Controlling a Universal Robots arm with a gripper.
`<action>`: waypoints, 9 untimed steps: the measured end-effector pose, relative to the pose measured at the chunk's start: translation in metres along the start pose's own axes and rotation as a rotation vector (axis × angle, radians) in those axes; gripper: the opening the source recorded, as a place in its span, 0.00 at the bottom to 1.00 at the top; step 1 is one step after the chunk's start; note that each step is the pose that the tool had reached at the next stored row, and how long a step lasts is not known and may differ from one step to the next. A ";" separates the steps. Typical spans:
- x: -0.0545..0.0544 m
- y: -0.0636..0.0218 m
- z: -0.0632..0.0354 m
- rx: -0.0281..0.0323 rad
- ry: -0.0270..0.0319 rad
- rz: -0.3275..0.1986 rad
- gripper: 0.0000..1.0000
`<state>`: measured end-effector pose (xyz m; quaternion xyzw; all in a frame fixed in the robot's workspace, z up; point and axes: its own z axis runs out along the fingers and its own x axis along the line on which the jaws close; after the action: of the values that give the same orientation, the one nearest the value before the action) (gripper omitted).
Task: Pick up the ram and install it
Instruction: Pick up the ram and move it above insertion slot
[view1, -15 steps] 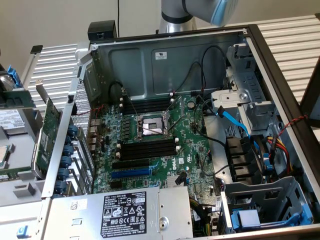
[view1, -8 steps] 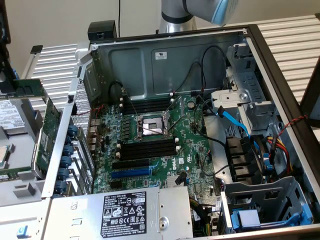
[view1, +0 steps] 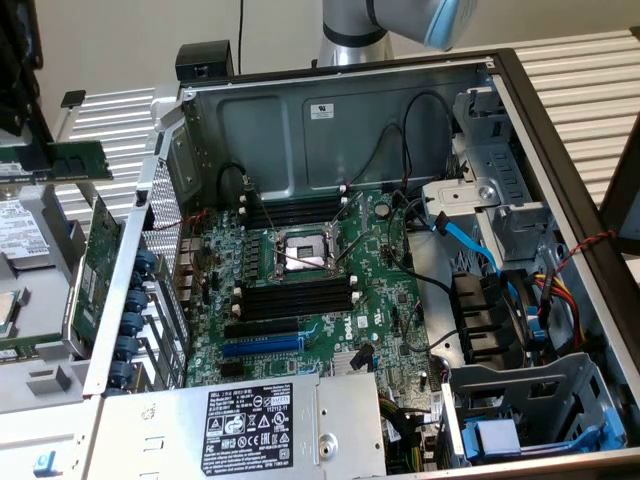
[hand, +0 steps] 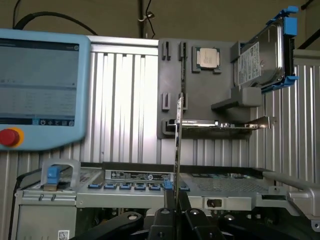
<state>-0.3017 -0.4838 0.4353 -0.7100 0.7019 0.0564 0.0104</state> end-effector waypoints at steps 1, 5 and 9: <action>-0.001 -0.0026 -0.0009 -0.0001 0.0009 0.000 0.14; -0.003 -0.0129 -0.0017 -0.0002 0.0115 0.001 0.14; -0.008 -0.0249 -0.0020 -0.0001 0.0186 0.001 0.14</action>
<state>-0.2768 -0.4754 0.4365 -0.7100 0.7024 0.0498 0.0038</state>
